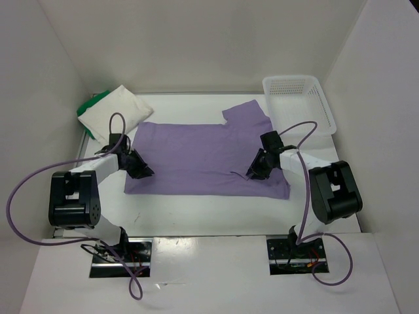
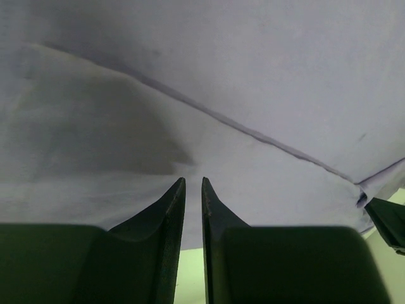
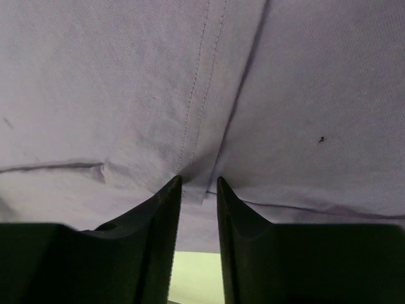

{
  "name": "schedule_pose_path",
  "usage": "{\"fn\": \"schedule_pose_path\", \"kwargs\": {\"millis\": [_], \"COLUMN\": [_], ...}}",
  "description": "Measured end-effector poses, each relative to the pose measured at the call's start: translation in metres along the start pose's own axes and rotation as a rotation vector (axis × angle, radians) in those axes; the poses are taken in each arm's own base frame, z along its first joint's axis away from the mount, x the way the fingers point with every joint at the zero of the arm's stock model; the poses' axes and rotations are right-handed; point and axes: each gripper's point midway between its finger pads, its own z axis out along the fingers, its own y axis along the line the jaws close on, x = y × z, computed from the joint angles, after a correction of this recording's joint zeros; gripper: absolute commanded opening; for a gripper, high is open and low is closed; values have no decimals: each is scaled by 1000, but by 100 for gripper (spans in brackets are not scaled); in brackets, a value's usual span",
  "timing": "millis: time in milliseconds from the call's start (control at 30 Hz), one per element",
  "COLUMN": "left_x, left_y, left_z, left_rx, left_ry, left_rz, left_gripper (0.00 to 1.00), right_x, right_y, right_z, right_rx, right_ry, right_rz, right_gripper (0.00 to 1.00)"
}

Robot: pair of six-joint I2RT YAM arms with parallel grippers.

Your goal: Fold and stack the t-shirts

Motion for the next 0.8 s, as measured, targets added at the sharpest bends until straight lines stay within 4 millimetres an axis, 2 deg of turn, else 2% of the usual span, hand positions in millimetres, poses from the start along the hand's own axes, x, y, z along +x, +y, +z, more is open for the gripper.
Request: {"fn": "schedule_pose_path", "kwargs": {"millis": [33, 133, 233, 433, 567, 733, 800], "left_x": [-1, -3, -5, -8, -9, -8, -8], "left_y": [3, 18, 36, 41, 44, 45, 44], "left_z": [0, -1, 0, -2, -4, -9, -11], "left_rx": [-2, -6, -28, -32, -37, -48, -49], "left_ry": [-1, 3, 7, 1, -4, -7, -10], "left_rz": [-12, -71, -125, -145, -150, -131, -129], "left_gripper": [23, 23, 23, 23, 23, 23, 23], "right_x": [0, 1, 2, -9, -19, -40, -49], "right_y": [0, 1, 1, 13, 32, 66, 80], "right_z": [1, 2, 4, 10, 17, 29, 32], "right_rx": [1, -5, -6, -17, -51, -119, -145], "right_ry": [1, 7, 16, 18, 34, 43, 45], "right_rz": [0, -3, -3, -9, -13, -22, -26], "right_gripper": [25, 19, 17, 12, 11, 11, 16]}}
